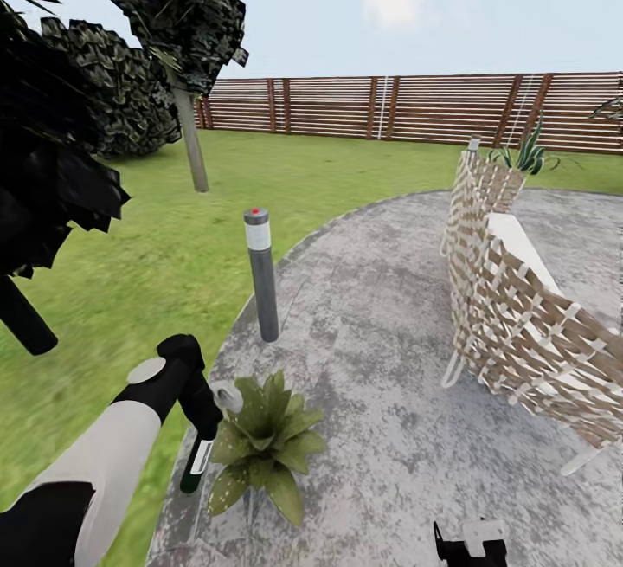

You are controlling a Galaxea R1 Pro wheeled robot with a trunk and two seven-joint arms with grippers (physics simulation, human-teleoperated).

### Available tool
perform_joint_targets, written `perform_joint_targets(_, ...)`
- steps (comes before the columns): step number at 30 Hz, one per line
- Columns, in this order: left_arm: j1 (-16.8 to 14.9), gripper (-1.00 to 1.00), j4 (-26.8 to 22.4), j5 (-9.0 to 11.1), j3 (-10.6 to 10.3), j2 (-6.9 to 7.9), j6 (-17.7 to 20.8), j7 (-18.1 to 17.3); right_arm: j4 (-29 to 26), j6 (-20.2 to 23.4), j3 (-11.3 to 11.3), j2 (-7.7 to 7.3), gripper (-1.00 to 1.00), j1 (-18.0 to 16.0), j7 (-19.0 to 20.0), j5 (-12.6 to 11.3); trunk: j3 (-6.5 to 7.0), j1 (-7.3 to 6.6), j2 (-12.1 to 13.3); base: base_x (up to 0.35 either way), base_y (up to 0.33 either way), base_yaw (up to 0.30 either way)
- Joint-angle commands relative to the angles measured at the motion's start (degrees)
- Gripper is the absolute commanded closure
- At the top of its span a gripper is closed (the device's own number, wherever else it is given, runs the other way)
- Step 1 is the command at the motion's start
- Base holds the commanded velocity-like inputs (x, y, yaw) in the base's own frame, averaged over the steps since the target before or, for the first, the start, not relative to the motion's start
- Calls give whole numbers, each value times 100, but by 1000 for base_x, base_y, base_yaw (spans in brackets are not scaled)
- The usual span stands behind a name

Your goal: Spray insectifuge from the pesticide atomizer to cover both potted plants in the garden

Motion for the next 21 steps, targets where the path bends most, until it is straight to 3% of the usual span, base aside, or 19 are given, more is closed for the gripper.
perform_joint_targets(1,1,100,-4,-47,2,-1,47,-52,11,-16,-18,0,-100,-6,-42,63,-5,2,-2,220,-50,-212)
perform_joint_targets(6,22,100,65,-47,-25,36,-23,-52,11,-16,-13,0,-100,-6,-42,68,2,2,-2,60,-14,-198)
perform_joint_targets(13,46,100,88,-46,-15,89,-308,-52,11,-16,-12,7,-100,-6,-42,70,3,2,-2,3,-1,-22)
perform_joint_targets(16,97,100,100,-39,-12,189,-356,-52,11,-16,-12,6,-100,-6,-42,70,3,2,-2,0,0,-1)
perform_joint_targets(18,155,100,145,-22,-11,279,-562,-52,11,-16,-12,7,-100,-6,-42,70,3,2,-2,0,0,0)
perform_joint_targets(21,191,100,175,-2,0,299,-823,-52,11,-16,-12,5,-100,-6,-42,70,3,2,-2,0,0,0)
